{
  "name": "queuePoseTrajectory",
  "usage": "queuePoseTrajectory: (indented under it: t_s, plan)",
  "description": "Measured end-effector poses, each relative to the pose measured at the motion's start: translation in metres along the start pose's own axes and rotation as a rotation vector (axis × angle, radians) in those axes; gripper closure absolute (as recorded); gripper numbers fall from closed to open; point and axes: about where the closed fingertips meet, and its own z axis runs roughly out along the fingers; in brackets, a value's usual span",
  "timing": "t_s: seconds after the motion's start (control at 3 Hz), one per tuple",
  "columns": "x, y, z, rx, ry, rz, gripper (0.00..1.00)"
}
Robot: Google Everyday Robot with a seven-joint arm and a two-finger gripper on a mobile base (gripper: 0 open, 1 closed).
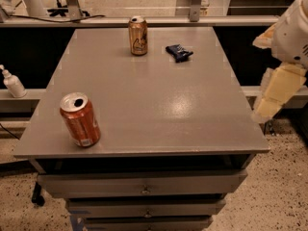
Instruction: Move orange can near coke can
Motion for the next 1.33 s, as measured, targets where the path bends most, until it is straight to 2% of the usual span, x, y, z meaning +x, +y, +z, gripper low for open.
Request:
queuePoseTrajectory:
  t_s: [0.33, 0.67, 1.33]
  plan:
    - [-0.016, -0.030, 0.022, 0.018, -0.075, 0.016, 0.00]
    - [-0.035, -0.066, 0.043, 0.035, -0.193, 0.076, 0.00]
    - [-0.084, -0.109, 0.068, 0.052, -0.430, 0.166, 0.00]
